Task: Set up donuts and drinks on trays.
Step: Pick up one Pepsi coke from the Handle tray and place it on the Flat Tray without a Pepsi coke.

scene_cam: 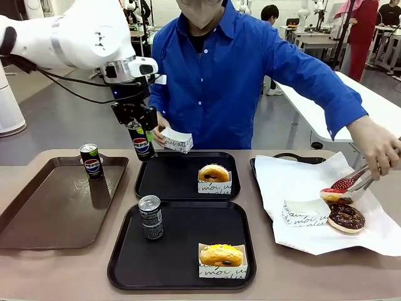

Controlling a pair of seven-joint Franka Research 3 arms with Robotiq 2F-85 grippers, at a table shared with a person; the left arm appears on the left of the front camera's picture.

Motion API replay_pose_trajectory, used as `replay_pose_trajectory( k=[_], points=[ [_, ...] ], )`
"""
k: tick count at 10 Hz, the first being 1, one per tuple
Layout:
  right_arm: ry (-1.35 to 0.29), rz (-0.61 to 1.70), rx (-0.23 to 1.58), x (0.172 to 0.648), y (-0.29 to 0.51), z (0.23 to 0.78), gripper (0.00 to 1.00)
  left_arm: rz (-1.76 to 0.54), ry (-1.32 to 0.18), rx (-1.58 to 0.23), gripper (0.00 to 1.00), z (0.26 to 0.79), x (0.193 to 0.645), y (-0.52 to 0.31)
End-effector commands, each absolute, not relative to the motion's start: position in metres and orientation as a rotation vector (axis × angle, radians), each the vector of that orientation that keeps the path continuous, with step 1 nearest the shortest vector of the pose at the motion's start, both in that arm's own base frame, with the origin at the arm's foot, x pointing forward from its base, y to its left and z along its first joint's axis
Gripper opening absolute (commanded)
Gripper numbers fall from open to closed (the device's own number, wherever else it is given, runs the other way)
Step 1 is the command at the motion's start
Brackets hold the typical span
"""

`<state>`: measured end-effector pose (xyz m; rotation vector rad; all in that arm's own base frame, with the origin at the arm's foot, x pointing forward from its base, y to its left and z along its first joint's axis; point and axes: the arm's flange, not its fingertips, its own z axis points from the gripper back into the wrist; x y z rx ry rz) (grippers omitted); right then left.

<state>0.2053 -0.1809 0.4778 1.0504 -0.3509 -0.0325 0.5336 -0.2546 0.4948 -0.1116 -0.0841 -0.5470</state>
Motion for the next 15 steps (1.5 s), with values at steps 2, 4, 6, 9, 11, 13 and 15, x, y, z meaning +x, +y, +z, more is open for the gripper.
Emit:
replay_pose_trajectory(
  k=[2, 4, 6, 9, 11, 13, 15],
  points=[
    [-0.371, -0.018, 1.071, 0.206, -0.181, 0.477, 1.0, -0.535, -0.055, -0.066, 0.58, 0.481, 0.559, -0.272],
    [-0.371, -0.018, 1.071, 0.206, -0.181, 0.477, 1.0, -0.534, -0.031, -0.056, 0.58, 0.461, 0.562, -0.275],
    [-0.371, -0.018, 1.071, 0.206, -0.181, 0.477, 1.0, -0.532, -0.024, -0.041, 0.58, 0.449, 0.567, -0.278],
    [-0.371, -0.018, 1.071, 0.206, -0.181, 0.477, 1.0, -0.522, -0.002, -0.02, 0.58, 0.432, 0.576, -0.278],
    [-0.371, -0.018, 1.071, 0.206, -0.181, 0.477, 1.0, -0.487, -0.045, -0.006, 0.58, 0.427, 0.577, -0.278],
    [-0.371, -0.018, 1.071, 0.206, -0.181, 0.477, 1.0, -0.528, -0.001, -0.045, 0.58, 0.421, 0.573, -0.274],
    [-0.371, -0.018, 1.071, 0.206, -0.181, 0.477, 1.0, -0.519, -0.002, -0.039, 0.58, 0.421, 0.572, -0.275]
  ],
)
